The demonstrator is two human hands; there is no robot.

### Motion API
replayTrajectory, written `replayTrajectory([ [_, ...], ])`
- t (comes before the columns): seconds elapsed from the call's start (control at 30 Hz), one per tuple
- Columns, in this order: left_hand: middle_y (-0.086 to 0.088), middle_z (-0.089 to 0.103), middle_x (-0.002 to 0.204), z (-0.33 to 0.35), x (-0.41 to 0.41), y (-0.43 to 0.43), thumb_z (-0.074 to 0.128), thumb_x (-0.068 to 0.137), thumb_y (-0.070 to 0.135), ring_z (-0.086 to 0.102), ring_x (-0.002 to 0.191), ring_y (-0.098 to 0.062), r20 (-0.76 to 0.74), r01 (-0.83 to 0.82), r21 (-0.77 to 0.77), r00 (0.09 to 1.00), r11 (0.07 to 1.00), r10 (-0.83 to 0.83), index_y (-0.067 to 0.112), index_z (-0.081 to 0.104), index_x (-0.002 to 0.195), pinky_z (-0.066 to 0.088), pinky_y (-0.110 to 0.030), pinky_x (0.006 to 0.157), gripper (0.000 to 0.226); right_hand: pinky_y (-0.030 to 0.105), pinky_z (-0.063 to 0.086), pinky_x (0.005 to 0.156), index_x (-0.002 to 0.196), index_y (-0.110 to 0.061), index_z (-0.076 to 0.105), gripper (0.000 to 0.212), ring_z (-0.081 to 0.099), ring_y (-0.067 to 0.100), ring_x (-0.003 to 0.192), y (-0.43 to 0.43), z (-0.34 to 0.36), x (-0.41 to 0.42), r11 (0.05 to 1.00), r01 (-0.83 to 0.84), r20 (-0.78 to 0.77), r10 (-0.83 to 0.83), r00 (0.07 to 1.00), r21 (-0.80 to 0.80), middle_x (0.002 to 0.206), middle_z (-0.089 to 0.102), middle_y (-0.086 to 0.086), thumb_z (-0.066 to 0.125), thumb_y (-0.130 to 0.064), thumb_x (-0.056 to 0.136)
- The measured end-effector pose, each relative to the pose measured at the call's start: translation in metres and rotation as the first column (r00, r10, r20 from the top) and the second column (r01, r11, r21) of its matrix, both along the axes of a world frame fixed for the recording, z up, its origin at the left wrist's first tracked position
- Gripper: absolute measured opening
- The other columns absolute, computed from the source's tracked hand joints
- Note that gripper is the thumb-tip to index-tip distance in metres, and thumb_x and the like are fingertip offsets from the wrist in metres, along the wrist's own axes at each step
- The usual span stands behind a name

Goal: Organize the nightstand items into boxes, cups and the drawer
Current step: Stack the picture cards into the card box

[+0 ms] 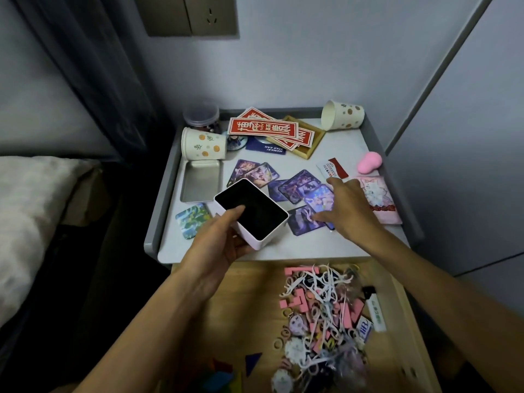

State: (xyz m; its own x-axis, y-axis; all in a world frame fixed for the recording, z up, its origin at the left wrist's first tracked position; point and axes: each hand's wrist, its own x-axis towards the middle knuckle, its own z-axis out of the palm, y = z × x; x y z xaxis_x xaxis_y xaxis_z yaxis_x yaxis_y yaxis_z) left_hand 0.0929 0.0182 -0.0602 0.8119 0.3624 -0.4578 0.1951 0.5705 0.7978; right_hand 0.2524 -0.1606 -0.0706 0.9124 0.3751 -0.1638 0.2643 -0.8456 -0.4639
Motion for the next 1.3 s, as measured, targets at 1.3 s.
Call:
replayTrajectory([
  [1.3, -0.013, 0.071, 0.103, -0.010, -0.001, 0.000, 0.056, 0.095, 0.021, 0.069, 0.088, -0.027, -0.066, 0.052, -0.032, 0.996, 0.998, -0.054, 0.009, 0.063, 0.121, 0.054, -0.042, 0.087, 0.030, 0.048, 0.057, 0.072, 0.100, -0.010, 0.070, 0.028, 0.068, 0.030, 0.081, 0.002, 0.013, 0.006, 0.930, 0.081, -0.011, -0.082, 0.997, 0.359, 0.091, 0.073, 0.010, 0.076, -0.032, 0.084],
])
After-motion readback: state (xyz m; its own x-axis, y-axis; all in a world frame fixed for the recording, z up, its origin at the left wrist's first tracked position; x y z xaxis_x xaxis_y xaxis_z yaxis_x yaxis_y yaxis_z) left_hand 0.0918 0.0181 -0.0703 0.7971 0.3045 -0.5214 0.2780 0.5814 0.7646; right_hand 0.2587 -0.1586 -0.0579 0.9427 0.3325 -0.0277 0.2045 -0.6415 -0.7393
